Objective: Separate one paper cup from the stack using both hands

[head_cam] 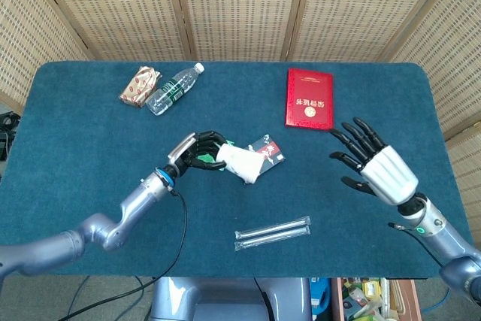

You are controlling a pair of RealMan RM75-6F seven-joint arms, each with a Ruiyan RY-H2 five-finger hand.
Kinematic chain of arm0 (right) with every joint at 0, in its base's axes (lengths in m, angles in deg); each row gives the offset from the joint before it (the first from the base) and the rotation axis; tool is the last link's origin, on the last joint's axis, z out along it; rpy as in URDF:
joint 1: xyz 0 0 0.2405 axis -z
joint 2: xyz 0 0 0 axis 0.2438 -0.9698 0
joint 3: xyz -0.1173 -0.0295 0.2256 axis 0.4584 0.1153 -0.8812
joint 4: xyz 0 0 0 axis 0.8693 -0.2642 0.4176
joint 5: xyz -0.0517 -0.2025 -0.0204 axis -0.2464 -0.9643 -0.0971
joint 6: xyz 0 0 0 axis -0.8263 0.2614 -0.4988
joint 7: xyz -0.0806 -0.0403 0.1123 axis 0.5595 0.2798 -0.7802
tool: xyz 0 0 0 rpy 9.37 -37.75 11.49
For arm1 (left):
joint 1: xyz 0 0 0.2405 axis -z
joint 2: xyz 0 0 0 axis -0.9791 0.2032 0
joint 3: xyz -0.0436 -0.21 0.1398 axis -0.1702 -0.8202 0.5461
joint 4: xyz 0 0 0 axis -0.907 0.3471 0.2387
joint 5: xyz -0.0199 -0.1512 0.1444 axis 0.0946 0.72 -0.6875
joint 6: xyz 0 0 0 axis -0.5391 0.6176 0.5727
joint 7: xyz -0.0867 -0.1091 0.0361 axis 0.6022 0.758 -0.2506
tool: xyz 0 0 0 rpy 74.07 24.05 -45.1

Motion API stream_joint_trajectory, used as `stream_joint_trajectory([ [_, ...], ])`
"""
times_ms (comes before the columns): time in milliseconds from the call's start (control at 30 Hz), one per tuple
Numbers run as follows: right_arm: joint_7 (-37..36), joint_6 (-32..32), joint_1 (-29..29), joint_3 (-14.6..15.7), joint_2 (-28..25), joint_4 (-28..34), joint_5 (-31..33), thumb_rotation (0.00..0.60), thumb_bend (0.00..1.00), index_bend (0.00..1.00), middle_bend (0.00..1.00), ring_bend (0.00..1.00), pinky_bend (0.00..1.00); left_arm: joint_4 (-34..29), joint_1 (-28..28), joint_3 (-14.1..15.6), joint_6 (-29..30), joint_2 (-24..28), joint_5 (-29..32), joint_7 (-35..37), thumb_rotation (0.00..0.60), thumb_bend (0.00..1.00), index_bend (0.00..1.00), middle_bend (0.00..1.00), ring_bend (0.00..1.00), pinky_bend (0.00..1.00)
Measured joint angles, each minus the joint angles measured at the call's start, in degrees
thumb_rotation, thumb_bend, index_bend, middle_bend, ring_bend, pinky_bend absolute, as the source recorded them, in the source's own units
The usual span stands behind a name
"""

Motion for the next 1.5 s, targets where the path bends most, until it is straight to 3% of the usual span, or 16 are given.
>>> stream_joint_trajectory([
  [433, -1.43, 1.06, -7.78, 2.54, 6.43, -6.79, -2.67, 0.6, 0.21, 0.47, 0.11, 0.04, 0.07, 3.0, 3.51, -2.54, -3.3, -4.69, 1.47, 0.84, 0.6, 0.14, 0.5, 0.5, 0.49, 0.48],
  [633, -0.68, 1.48, -8.92, 3.59, 7.46, -7.65, -2.64, 0.6, 0.23, 0.48, 0.11, 0.04, 0.07, 2.86, 3.46, -2.79, -3.43, -4.74, 1.26, 1.23, 0.6, 0.14, 0.5, 0.5, 0.49, 0.48],
  [867, 0.84, 1.57, -10.39, 4.32, 8.8, -7.77, -2.37, 0.6, 0.28, 0.5, 0.03, 0.04, 0.07, 2.09, 3.03, -2.73, -3.4, -4.55, 0.75, 2.03, 0.6, 0.14, 0.5, 0.5, 0.49, 0.48],
  [1500, 4.29, 1.44, -14.06, 6.11, 11.78, -7.42, -1.93, 0.6, 0.48, 0.55, 0.02, 0.04, 0.1, 1.97, 3.39, -3.21, -4.2, -5.74, 0.93, 2.69, 0.6, 0.14, 0.5, 0.5, 0.49, 0.48],
])
